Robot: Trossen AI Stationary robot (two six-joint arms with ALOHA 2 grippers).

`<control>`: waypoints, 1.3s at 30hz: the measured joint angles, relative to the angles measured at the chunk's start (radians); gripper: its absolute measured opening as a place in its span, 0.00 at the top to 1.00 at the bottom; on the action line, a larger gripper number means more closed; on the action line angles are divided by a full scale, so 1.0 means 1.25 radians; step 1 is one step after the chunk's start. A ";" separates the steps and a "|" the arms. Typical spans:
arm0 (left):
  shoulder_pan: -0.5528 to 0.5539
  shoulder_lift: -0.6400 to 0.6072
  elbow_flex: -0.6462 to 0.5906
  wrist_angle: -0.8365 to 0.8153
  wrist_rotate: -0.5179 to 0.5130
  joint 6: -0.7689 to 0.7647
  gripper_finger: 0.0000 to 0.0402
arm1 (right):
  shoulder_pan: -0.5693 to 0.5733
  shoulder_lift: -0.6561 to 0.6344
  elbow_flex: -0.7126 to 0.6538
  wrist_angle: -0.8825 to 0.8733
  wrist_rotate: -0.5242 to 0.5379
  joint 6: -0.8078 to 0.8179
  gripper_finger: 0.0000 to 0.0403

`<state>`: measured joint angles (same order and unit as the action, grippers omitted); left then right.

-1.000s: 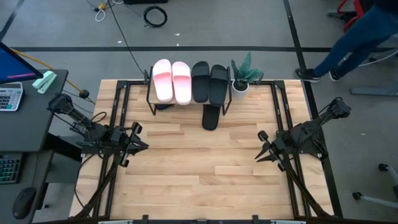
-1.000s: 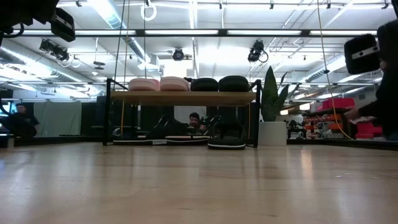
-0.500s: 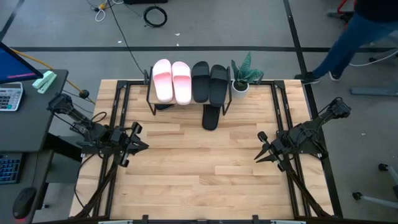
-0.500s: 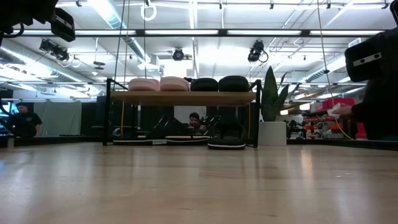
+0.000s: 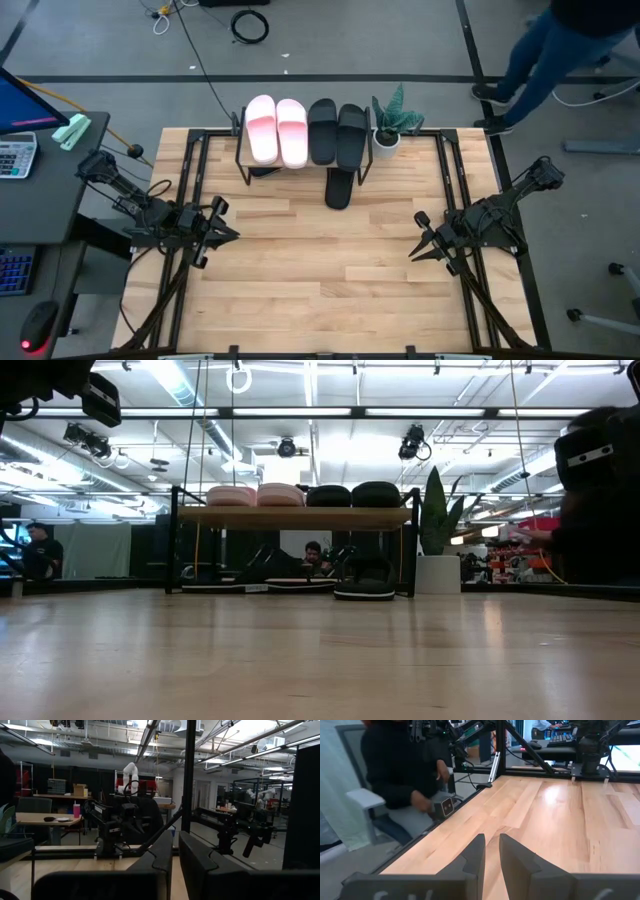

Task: Pick and place slides into the shelf
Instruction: Return to Home Position

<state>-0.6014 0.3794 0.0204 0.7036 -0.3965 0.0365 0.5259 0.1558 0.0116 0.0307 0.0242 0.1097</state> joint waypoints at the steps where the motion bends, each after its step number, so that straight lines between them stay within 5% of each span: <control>1: 0.000 0.000 0.000 0.000 0.000 0.000 0.91 | 0.000 0.000 0.000 0.000 0.000 0.000 0.84; 39: 0.000 0.000 0.000 0.000 0.000 0.000 0.93 | 0.000 0.000 0.000 0.000 0.000 0.000 0.84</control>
<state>-0.6017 0.3794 0.0204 0.7036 -0.3965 0.0366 0.5257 0.1558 0.0116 0.0303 0.0246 0.1101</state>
